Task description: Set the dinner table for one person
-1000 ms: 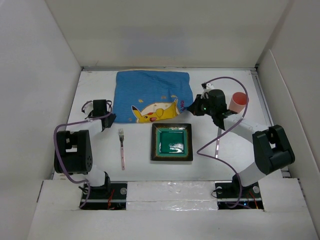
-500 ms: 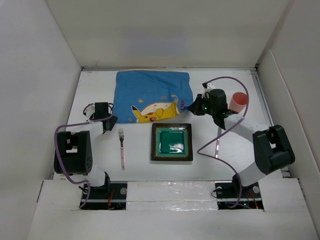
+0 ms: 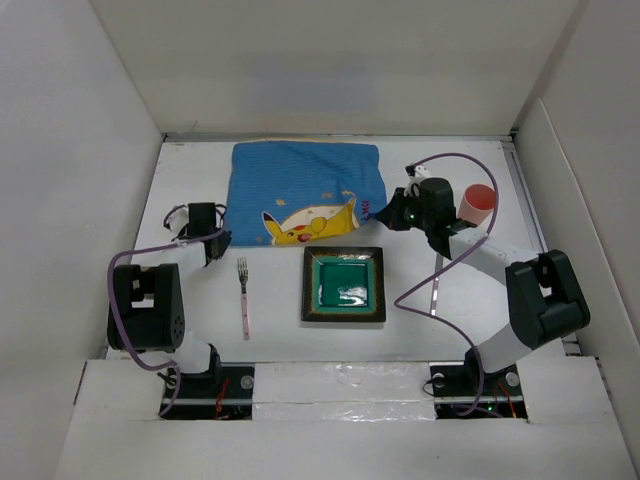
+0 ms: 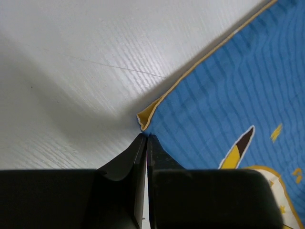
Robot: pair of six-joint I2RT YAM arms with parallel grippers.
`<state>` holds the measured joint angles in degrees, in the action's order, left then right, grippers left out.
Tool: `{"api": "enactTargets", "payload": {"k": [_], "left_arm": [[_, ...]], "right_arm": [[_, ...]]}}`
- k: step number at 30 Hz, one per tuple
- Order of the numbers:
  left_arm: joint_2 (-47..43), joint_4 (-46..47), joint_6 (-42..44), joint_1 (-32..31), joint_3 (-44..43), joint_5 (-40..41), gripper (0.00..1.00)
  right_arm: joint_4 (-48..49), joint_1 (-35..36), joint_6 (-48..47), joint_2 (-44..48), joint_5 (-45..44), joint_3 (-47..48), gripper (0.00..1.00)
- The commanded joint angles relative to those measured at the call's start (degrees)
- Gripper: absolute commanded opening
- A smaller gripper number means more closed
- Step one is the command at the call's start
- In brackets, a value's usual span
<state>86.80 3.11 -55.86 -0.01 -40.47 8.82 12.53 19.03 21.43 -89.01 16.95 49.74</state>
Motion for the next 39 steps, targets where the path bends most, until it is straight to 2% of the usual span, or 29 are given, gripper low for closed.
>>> {"api": "enactTargets", "payload": {"k": [1,7,9,11,13,14,15,16,19,22,23,25,31,36,39], "left_arm": [[-6.5,-0.1,1.5,-0.2,-4.3,1.1,0.0],[-16.3,-0.9,3.7,-0.2,-8.4,-1.1,0.0],[-19.6,-0.6,4.3,-0.2,-6.7,-2.2,0.0],[-27.8,0.1,4.6,-0.2,-2.4,-4.1,0.0],[-29.6,0.3,4.5,-0.2,-1.1,-5.1,0.0],[-32.6,1.0,4.2,-0.2,0.0,-5.6,0.0],[-34.1,1.5,4.0,-0.2,2.5,-6.8,0.0],[-35.3,2.0,3.7,-0.2,3.7,-7.1,0.0],[-38.8,3.1,3.3,0.5,6.1,-10.2,0.0],[-40.9,3.4,3.4,1.0,7.2,-11.5,0.0],[-42.4,4.0,3.0,1.0,8.1,-12.4,0.0],[-43.5,4.4,2.9,1.0,8.5,-12.9,0.0],[-45.1,5.4,2.2,-0.2,11.0,-13.7,0.0],[-45.0,6.6,1.5,-0.9,12.2,-14.7,0.0],[-44.9,6.2,1.6,-1.4,12.0,-14.9,0.0]], "right_arm": [[3.6,-0.8,0.0,0.0,0.0,-0.2,0.0],[1.9,-0.8,-1.2,0.9,-2.1,-0.1,0.0],[0.7,-0.2,-1.7,2.4,-2.9,-0.2,0.0],[-2.4,1.9,-2.9,6.1,-7.9,-1.0,0.0],[-3.2,3.3,-3.1,6.9,-10.2,-2.9,0.02],[-3.8,3.8,-3.2,7.5,-10.8,-3.7,0.05],[-4.6,4.3,-3.2,8.8,-11.5,-4.4,0.13],[-6.0,4.9,-3.2,9.4,-13.2,-6.1,0.34],[-8.1,5.8,-3.2,13.1,-14.8,-8.5,0.6],[-10.6,6.3,-2.6,16.7,-15.9,-11.2,0.69],[-11.8,6.3,-1.5,20.0,-16.0,-12.5,0.69],[-12.1,6.8,-0.3,21.1,-15.7,-12.9,0.69],[-10.1,7.6,5.6,19.0,-18.1,-15.8,0.64],[-3.9,6.0,10.0,15.7,-15.6,-17.8,0.61],[1.3,3.7,12.3,14.1,-13.1,-19.0,0.63]]}}
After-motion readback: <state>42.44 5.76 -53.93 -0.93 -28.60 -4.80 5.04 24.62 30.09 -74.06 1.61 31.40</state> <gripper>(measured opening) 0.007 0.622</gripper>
